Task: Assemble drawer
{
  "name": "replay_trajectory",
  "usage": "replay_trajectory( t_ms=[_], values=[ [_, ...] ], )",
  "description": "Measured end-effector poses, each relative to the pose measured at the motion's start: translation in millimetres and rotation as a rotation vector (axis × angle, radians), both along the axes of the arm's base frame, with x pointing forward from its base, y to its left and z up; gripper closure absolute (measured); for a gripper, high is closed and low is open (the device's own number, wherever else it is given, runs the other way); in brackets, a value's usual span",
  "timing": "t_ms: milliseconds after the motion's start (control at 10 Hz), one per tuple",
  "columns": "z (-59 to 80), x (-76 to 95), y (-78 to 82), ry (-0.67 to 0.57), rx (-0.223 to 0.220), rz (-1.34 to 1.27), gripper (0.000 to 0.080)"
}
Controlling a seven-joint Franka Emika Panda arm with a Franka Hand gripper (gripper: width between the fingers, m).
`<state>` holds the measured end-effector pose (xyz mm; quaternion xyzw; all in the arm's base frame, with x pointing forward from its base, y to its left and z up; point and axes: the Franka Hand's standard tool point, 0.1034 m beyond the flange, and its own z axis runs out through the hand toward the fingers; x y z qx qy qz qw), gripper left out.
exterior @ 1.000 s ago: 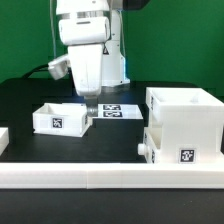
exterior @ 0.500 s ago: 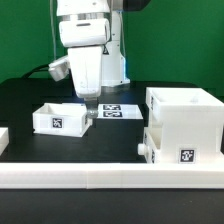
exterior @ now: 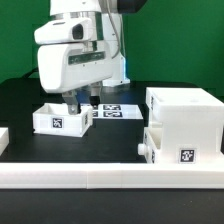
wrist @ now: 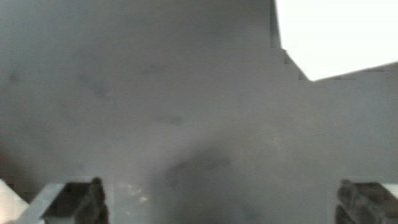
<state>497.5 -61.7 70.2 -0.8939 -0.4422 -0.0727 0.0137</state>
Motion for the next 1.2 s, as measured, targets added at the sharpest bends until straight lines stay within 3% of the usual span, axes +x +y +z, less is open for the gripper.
replay_trajectory(
  t_ms=[600,1200],
  values=[
    [-0.9,-1.9,1.1,0.038,0.053,-0.383,0.0151],
    [-4.5,-31.2,-15.8,0.096,0.123,-0.965,0.0151]
  ],
)
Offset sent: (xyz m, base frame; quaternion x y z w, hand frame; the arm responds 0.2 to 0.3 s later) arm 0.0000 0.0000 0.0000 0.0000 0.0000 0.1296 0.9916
